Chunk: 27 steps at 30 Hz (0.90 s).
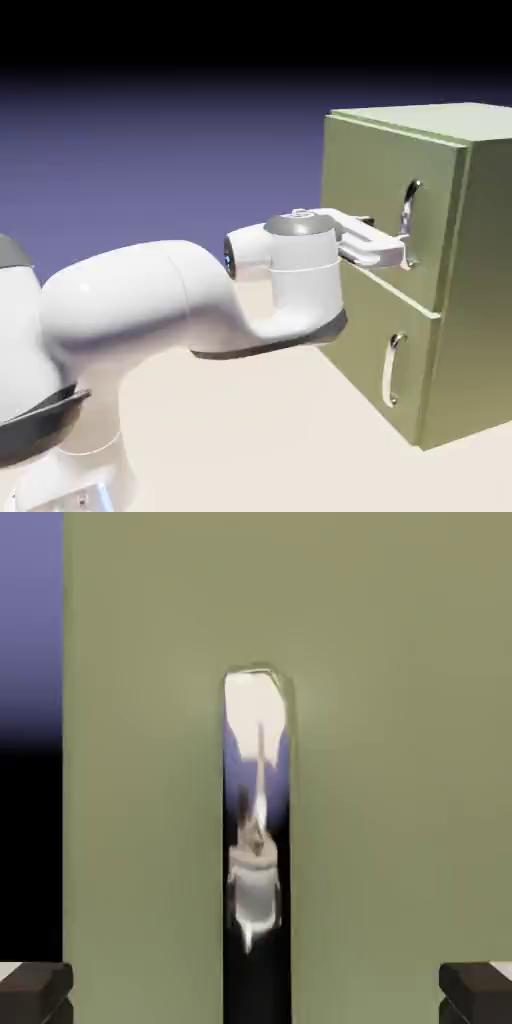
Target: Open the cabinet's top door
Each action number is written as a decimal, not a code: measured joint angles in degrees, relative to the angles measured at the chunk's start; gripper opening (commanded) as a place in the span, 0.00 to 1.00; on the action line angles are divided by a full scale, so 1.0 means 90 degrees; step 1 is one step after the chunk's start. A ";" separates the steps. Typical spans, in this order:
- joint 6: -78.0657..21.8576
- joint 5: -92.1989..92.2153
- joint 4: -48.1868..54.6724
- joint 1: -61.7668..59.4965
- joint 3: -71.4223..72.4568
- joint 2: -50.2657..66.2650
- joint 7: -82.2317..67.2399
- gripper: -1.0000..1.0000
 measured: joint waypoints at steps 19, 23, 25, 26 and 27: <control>-0.0643 -0.0019 -0.1042 -0.3024 0.2794 0.2612 0.3503 0.00; -0.0531 -0.0049 -0.1067 -0.3946 0.3692 0.3056 0.4381 0.00; -0.0545 -0.0049 -0.1190 -0.4395 0.4153 0.3105 0.4523 0.00; -0.0611 0.0201 -0.1334 -0.4588 0.4368 0.3015 0.4378 0.00; -0.0688 0.0478 -0.1483 -0.4732 0.4539 0.2898 0.4182 0.00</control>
